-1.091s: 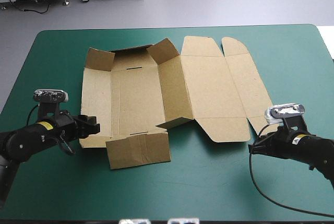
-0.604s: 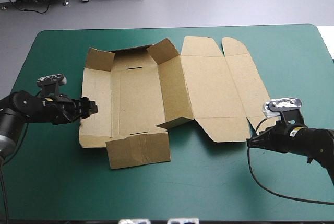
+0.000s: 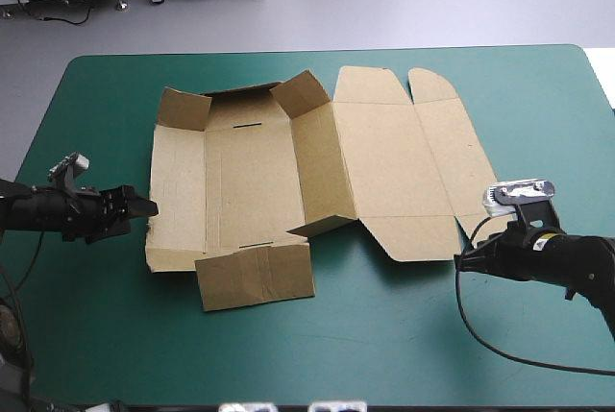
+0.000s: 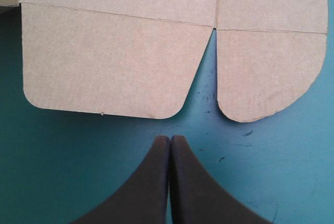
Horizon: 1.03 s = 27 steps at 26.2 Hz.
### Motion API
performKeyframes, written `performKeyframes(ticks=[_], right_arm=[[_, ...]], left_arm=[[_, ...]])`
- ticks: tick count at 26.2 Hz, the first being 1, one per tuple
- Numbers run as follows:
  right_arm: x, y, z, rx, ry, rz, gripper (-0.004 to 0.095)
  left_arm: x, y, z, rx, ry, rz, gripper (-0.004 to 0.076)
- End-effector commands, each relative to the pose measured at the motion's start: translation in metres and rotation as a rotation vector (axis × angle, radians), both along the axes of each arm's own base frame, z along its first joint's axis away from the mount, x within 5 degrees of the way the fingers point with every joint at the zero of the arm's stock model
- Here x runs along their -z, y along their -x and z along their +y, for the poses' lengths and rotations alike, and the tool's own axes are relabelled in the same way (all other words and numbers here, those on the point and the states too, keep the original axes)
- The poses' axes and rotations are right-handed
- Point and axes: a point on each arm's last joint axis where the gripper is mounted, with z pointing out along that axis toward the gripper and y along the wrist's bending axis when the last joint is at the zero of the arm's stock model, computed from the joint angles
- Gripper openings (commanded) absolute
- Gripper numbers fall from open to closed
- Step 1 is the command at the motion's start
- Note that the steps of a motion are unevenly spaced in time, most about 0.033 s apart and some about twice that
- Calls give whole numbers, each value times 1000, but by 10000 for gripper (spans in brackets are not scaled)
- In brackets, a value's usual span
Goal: Fold the box
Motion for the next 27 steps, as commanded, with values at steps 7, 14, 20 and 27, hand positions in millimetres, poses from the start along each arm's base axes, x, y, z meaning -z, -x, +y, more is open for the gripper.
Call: performKeyframes(ticks=[7,14,20,27], right_arm=[[-14,-5,0,4,-10,-89,-6],[-14,-5,0,4,-10,-90,-6],[-14,-5,0,4,-10,-90,-6],[-15,-5,0,5,-10,-93,-6]], left_arm=[[17,-23,-20,130,117,-6,517],[21,-28,-40,208,112,7,513],[21,-29,-44,222,108,-3,490],[20,-29,-45,223,131,-4,277]])
